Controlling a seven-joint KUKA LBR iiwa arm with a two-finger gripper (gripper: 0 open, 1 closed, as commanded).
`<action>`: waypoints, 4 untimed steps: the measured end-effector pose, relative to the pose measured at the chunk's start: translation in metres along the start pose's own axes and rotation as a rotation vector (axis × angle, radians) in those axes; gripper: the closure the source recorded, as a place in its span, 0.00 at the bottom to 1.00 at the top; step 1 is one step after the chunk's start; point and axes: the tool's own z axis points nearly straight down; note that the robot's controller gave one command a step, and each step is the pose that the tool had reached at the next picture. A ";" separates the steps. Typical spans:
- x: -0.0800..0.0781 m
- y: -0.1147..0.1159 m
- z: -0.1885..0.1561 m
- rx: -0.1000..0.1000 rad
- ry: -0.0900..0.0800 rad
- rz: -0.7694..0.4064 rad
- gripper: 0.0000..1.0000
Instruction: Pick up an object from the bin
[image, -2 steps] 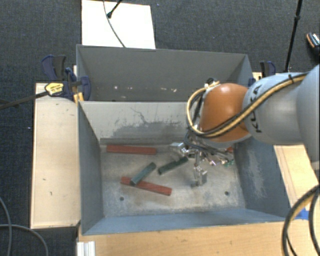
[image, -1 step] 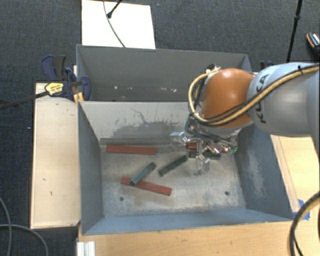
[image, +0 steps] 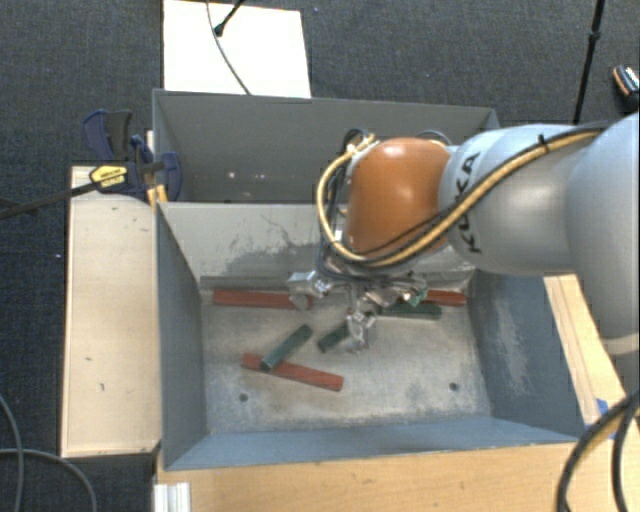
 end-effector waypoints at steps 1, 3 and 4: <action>0.013 -0.012 0.032 -0.002 0.007 0.016 0.00; 0.012 -0.013 0.030 -0.001 0.005 0.016 1.00; 0.010 -0.014 -0.028 0.004 0.000 0.019 1.00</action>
Offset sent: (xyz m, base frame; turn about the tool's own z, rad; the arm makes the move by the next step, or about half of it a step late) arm -0.0003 -0.0180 -0.0309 0.0076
